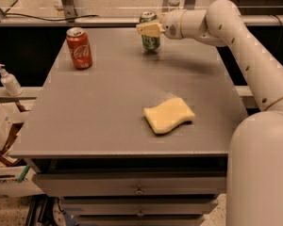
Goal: Pick green can
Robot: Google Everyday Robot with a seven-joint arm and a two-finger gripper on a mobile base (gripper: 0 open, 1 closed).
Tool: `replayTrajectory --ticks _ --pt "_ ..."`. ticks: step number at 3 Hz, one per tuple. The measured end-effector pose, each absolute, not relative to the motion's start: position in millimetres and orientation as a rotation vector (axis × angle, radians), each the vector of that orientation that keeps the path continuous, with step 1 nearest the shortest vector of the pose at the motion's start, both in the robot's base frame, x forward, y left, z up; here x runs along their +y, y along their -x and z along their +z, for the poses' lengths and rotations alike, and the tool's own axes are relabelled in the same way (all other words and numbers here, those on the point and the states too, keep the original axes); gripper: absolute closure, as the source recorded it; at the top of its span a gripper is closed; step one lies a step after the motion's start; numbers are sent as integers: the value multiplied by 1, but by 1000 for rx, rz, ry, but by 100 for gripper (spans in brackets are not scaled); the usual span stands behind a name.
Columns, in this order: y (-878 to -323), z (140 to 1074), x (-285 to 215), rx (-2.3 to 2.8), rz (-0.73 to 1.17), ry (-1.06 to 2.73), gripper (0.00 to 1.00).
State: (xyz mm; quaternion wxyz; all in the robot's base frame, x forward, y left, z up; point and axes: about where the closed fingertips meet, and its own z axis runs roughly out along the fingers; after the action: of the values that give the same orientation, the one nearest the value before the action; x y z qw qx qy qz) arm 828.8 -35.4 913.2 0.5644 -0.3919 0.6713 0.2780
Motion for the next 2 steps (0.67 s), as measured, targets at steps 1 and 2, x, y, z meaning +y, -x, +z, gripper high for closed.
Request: replayTrajectory --ticks 1,2 --pt "-817 950 -39 1538 593 947 87" --pt "-792 1010 -41 1442 502 1007 100"
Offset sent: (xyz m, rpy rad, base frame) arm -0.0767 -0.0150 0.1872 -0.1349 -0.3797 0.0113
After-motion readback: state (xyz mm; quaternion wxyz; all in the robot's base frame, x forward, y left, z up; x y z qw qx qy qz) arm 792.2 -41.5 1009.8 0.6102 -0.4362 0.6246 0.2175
